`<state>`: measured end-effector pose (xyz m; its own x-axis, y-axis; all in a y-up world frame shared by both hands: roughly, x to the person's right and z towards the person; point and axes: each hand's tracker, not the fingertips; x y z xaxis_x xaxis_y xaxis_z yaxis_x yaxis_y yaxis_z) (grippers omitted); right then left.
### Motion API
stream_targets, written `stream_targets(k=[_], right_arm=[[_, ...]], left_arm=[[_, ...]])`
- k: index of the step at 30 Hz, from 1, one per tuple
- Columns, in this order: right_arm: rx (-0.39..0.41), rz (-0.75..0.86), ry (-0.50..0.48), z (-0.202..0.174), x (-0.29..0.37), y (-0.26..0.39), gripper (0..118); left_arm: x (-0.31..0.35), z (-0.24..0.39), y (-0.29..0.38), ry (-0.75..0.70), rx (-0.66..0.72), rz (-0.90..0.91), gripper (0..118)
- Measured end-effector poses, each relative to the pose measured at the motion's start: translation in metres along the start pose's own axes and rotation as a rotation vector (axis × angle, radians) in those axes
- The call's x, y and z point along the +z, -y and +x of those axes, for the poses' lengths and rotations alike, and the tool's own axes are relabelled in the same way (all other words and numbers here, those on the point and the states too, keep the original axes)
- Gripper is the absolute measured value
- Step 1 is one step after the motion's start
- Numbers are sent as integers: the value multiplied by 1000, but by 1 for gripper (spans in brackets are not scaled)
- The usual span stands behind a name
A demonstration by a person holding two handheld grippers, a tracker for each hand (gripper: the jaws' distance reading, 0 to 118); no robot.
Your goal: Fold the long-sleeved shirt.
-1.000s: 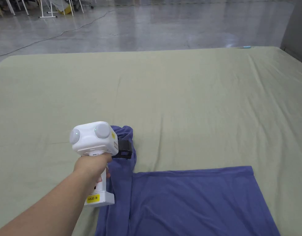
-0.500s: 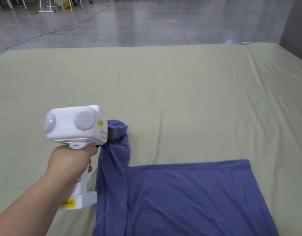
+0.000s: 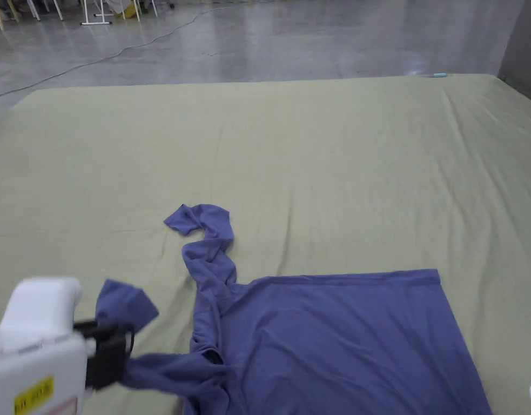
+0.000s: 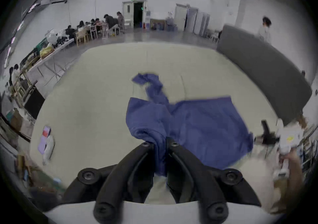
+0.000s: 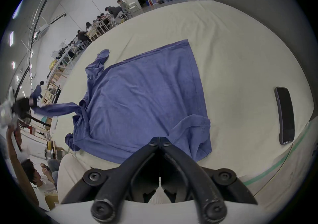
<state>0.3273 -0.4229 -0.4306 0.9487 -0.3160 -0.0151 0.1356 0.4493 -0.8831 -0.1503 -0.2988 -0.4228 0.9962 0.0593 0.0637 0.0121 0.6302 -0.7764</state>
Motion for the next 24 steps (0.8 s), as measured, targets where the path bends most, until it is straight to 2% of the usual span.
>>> stream_targets(k=[4,7,11,12,14,15,16,17,19,20,21,22,24], right_arm=[[17,-27,21,-3,-5,2,0],[37,-32,34,-8,-5,4,0],[43,-39,33,-8,-5,4,0],[42,-40,35,-8,-5,3,0],[40,-36,37,-8,-3,3,0],[37,-32,35,-6,-3,3,0],[32,-28,32,-4,-2,2,0],[26,-26,31,-4,-2,2,0],[19,-28,31,-2,-4,2,0],[14,-30,31,-1,-6,1,0],[11,-31,32,-1,-8,1,0],[9,-34,33,-2,-9,1,0],[14,-38,33,-5,-11,1,0]], left_arm=[[-20,8,59,-53,-73,-229,5],[-46,0,95,-38,-19,-356,5],[-80,-18,111,-111,5,-454,5],[-80,-22,106,-98,39,-452,9],[-65,-26,87,-45,89,-344,94],[-57,-25,77,-41,96,-284,118],[-39,-25,61,-9,105,-196,112],[-4,1,42,-7,102,-131,112],[19,16,24,7,82,-60,114],[25,26,18,-1,44,-32,113],[-7,18,14,-7,31,-18,111],[-17,25,14,-14,-5,-9,87],[-32,44,20,-40,-82,-60,0]])
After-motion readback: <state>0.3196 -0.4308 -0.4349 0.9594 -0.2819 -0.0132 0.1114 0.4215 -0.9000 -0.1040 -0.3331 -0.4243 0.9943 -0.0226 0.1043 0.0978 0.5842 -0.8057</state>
